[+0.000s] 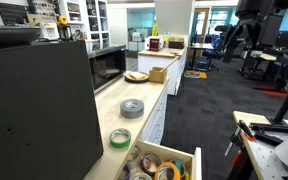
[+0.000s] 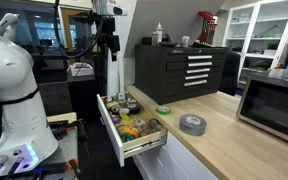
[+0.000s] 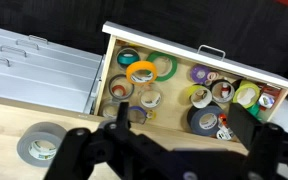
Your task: Put the green masking tape in the drawer
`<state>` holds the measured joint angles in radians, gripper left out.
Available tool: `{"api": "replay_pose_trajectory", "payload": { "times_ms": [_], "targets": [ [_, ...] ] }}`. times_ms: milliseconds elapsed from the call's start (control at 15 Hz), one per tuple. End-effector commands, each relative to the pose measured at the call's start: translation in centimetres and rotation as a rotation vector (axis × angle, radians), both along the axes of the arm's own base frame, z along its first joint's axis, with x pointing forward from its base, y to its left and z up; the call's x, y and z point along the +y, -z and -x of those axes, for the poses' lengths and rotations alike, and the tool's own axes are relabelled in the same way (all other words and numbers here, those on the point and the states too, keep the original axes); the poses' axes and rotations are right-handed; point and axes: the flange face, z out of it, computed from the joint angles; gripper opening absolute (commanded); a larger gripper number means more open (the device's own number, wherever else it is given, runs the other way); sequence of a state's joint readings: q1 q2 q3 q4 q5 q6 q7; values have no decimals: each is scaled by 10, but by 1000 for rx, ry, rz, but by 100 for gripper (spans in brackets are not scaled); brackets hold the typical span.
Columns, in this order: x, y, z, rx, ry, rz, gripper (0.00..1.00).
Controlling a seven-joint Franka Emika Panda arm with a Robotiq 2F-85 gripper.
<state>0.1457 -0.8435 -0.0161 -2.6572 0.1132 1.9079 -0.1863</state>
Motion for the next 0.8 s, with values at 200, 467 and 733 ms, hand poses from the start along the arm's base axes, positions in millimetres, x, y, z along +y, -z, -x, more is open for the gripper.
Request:
{"api": "replay_pose_trajectory", "payload": {
  "times_ms": [200, 467, 733],
  "targets": [
    [0, -1, 0, 1, 0, 0, 100],
    [-2, 2, -3, 8, -4, 8, 100],
    [-19, 20, -21, 45, -1, 24, 100]
  ]
}}
